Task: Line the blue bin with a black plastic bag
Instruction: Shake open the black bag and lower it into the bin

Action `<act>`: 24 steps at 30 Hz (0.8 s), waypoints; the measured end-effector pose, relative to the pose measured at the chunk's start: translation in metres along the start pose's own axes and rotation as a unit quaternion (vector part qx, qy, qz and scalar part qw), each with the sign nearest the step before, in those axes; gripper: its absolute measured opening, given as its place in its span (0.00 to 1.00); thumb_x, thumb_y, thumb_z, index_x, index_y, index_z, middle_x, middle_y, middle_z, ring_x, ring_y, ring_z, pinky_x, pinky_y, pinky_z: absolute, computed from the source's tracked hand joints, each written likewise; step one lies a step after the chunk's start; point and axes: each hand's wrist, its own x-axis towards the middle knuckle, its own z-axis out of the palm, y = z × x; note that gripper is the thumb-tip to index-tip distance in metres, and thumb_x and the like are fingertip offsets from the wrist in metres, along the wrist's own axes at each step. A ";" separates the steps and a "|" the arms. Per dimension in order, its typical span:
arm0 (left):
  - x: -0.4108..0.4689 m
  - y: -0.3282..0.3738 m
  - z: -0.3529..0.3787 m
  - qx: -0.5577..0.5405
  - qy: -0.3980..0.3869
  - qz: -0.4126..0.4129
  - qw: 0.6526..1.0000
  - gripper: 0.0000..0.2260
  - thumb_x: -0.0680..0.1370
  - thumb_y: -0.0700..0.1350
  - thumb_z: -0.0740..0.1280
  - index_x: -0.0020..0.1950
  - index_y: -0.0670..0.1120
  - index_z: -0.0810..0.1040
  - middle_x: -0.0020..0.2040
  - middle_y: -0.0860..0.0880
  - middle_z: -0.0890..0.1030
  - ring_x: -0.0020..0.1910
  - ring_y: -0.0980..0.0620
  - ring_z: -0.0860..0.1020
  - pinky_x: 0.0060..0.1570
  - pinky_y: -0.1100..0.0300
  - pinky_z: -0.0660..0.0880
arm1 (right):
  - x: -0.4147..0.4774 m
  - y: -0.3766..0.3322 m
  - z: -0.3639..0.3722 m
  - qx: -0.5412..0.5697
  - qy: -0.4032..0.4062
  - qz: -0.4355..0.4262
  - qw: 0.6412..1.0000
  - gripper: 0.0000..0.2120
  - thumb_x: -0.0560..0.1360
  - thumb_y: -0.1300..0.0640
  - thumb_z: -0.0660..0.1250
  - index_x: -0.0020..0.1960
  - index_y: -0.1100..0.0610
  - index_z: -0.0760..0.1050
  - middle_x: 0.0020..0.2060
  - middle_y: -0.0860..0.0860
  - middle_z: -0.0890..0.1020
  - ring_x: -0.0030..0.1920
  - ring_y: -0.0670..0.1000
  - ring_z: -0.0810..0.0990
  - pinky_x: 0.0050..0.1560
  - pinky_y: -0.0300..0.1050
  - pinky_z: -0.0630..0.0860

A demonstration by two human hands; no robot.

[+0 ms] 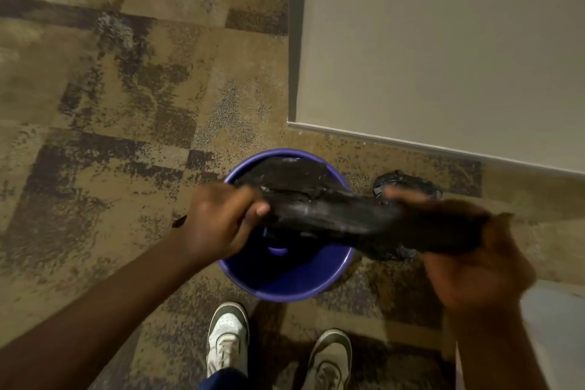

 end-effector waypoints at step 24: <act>-0.138 -0.012 0.027 0.096 -0.228 0.124 0.961 0.07 0.71 0.48 0.67 0.34 0.46 0.79 0.32 0.48 0.79 0.30 0.48 0.76 0.31 0.59 0.71 | 0.007 0.161 0.023 -0.632 0.035 0.111 0.766 0.05 0.74 0.63 0.65 0.43 0.58 0.79 0.36 0.52 0.81 0.41 0.48 0.78 0.41 0.40 0.75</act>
